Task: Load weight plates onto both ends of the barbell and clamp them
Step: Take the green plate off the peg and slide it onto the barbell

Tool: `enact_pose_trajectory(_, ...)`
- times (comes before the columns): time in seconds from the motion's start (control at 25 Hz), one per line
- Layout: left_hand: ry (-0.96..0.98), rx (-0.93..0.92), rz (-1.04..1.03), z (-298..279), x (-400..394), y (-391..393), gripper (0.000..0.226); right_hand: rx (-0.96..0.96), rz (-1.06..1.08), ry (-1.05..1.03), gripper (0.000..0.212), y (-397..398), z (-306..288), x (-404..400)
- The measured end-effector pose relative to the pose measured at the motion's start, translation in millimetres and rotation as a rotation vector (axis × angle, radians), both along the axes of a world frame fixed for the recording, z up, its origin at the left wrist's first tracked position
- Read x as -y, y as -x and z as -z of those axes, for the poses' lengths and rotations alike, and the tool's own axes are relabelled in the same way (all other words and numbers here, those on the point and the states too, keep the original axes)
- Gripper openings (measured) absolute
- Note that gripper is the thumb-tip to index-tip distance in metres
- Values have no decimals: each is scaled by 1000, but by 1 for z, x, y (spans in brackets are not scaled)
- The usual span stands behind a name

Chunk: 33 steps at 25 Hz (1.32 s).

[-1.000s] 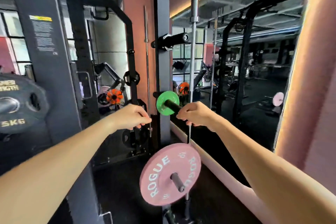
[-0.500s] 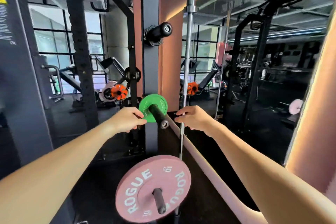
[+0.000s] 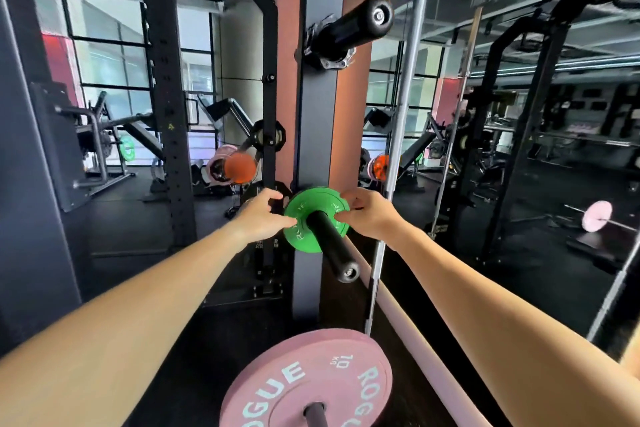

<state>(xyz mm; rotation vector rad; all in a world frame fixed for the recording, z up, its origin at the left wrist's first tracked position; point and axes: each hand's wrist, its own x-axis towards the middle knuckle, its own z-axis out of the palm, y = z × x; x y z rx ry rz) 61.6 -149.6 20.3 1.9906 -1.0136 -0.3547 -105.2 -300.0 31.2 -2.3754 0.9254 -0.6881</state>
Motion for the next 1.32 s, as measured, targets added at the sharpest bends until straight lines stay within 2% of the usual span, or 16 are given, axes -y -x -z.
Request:
enact_pose_trajectory(0.2,-24,21,-10,24,49,-43,49,3,24,-23,68,-47,3,40)
enact_pose_trajectory(0.32,7,67,-42,36,68,-57,31,-38,16,-88,62,-62,16,57)
enact_pose_trajectory(0.56,42,137,-67,43,64,-44,28,7,53,20,55,-56,35,55)
enact_pose_trajectory(0.64,45,103,6,42,54,-31,23,27,47,19,53,-41,37,47)
enact_pose_trajectory(0.76,105,17,105,45,32,1,11,57,40,-91,51,-2,41,26)
enact_pose_trajectory(0.88,192,-121,149,52,7,43,18,88,22,-85,46,40,51,1)
enact_pose_trajectory(1.0,273,-82,136,56,-27,90,24,200,-12,-63,39,82,61,-36)
enact_pose_trajectory(1.2,423,-100,49,35,-86,136,25,502,-136,-272,29,111,50,-100)
enact_pose_trajectory(1.32,500,-106,-7,14,-133,142,24,576,-210,-336,22,102,28,-145)
